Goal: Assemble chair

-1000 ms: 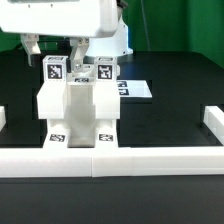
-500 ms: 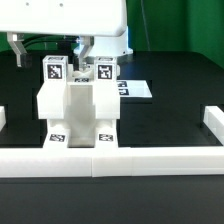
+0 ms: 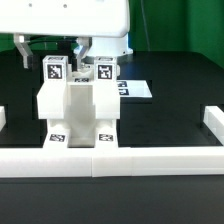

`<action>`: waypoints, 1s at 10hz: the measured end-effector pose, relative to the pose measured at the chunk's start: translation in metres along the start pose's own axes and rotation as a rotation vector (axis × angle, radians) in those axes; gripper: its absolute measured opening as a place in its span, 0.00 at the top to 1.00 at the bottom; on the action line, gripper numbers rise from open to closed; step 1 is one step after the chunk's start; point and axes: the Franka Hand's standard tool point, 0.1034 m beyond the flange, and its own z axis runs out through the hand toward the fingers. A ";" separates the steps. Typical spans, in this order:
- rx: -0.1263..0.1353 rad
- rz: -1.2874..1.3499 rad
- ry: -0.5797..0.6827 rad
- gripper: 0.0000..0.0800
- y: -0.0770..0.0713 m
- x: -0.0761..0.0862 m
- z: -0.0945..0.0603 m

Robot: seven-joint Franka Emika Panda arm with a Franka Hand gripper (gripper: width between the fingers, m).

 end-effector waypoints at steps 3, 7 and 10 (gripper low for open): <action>-0.002 0.060 0.002 0.65 0.000 0.001 0.000; -0.036 0.630 -0.039 0.65 0.010 0.005 0.001; -0.045 0.920 -0.032 0.64 0.010 0.004 0.001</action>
Offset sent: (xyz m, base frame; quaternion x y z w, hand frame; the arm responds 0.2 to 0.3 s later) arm 0.0142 0.0031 -0.0017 -0.0259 0.0029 0.1134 0.9932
